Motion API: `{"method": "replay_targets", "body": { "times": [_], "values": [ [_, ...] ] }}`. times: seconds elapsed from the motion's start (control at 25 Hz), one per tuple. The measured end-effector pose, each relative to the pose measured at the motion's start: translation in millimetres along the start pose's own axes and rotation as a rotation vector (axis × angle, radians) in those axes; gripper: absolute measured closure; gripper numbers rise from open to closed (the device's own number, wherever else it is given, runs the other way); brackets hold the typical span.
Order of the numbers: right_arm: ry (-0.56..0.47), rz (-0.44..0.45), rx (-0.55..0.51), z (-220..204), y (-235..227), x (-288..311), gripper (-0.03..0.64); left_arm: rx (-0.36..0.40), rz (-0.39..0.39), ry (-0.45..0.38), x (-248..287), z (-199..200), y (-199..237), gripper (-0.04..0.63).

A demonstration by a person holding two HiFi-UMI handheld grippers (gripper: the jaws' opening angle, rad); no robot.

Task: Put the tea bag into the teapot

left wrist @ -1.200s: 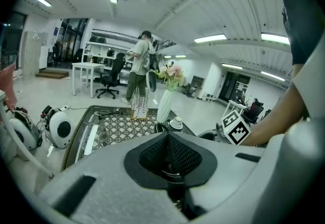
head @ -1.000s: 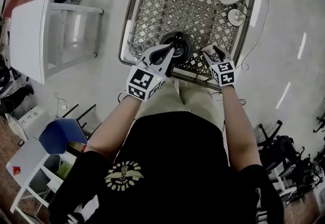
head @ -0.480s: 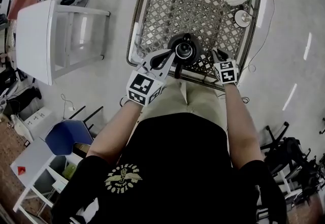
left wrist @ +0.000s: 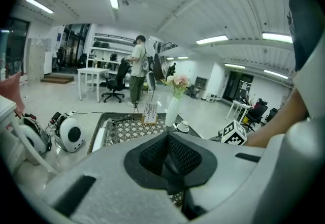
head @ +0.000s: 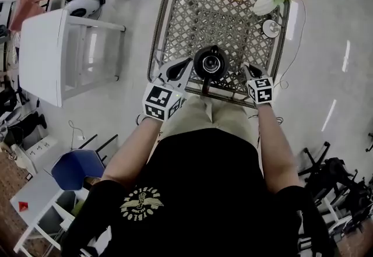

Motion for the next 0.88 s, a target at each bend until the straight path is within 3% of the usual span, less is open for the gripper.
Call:
{"method": "replay_targets", "body": {
  "times": [0.88],
  "values": [
    [-0.240, -0.109, 0.101, 97.9, 1.5, -116.6, 0.583, 0.010, -0.032, -0.136, -29.7, 66.2, 12.5, 0.598]
  ]
}}
Point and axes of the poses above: the fingertips, and each gripper's own axes: x forward along the fingers, y to its left, z out of its top, the point moved 1 cm from there along -x, backward along the fingers, and after that the axes turned 14 degrees about -x, right-handed, at the moved point
